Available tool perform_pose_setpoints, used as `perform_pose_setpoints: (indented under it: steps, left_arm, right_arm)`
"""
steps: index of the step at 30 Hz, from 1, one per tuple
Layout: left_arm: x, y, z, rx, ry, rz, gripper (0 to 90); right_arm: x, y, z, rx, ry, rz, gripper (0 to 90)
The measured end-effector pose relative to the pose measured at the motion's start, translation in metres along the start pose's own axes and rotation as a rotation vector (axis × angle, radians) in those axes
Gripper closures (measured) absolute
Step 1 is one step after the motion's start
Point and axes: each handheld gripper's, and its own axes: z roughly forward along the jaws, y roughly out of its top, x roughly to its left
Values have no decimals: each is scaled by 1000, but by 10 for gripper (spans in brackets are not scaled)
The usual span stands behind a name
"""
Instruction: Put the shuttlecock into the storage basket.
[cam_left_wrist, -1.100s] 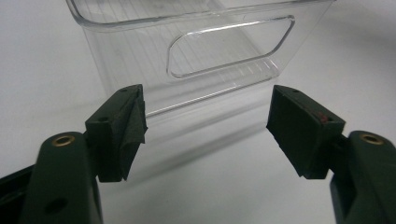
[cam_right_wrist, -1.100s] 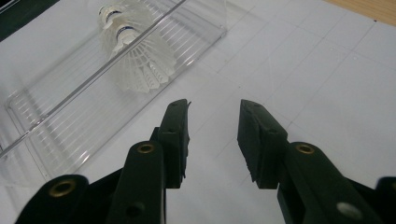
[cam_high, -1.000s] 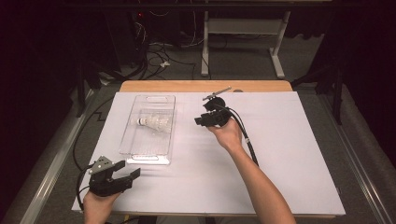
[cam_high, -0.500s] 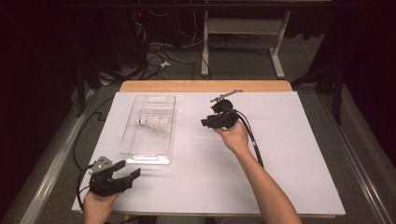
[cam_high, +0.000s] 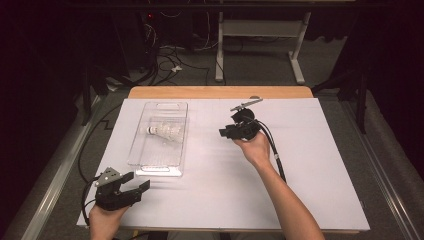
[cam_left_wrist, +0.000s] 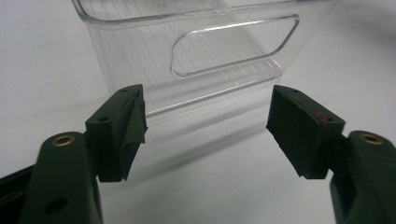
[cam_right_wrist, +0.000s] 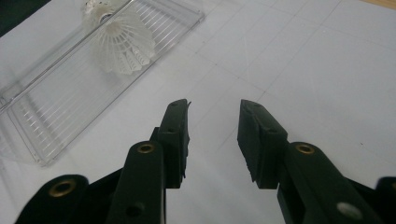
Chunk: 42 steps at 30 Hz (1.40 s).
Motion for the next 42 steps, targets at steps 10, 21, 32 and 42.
perform_pose_setpoints:
  steps: [10, 21, 32, 42]
  left_arm:
    - [0, 0, 0, 2, 0, 1, 292]
    - [0, 0, 0, 1, -2, 2, 293]
    - [0, 0, 0, 2, -1, 2, 293]
    - [0, 0, 0, 3, -2, 1, 293]
  right_arm:
    - [-8, -9, -4, -2, -5, 11, 640]
    - [-15, -24, -12, 2, -22, 17, 639]
    - [-23, -35, -20, -6, -29, 31, 639]
    - [-29, -43, -22, -8, -32, 45, 639]
